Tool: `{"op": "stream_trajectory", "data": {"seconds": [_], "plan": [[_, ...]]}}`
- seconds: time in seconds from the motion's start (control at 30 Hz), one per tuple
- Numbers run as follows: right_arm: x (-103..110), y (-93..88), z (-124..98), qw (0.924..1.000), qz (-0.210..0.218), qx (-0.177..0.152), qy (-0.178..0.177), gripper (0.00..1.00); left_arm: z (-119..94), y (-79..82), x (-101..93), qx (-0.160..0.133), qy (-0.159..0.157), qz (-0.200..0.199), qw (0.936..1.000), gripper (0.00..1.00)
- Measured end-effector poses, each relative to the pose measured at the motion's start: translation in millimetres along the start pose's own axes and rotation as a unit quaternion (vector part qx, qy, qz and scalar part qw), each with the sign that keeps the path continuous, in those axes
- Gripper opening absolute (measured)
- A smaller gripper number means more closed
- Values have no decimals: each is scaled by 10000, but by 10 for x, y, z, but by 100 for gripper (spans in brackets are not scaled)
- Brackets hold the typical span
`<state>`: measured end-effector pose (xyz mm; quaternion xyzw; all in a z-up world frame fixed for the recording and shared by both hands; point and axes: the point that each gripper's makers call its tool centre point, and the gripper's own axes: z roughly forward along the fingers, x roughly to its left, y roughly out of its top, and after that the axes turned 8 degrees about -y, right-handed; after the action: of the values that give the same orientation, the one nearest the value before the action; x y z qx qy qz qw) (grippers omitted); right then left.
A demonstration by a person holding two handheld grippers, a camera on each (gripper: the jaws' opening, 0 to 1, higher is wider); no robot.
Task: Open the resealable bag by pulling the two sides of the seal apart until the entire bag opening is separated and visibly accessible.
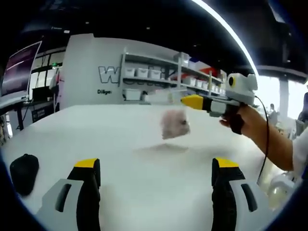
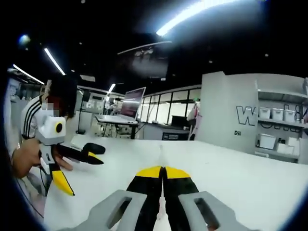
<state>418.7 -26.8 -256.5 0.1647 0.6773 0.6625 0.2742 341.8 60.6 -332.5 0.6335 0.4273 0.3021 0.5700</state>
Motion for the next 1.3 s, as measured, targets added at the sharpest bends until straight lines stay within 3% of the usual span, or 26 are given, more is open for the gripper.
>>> {"op": "stream_trajectory", "data": {"seconds": [0.43,0.67,1.3], "plan": [[401,85,-207,9991,208,-277,238,0,-35,12,-49,-23,-67,-33,10000,95],[512,51,-258,9982,422,-298,320,0,-60,11,-61,-33,-78,-36,10000,95],[902,-7,-490,9970,453,-401,479,0,-159,69,-146,-137,-211,-91,9996,93]]}}
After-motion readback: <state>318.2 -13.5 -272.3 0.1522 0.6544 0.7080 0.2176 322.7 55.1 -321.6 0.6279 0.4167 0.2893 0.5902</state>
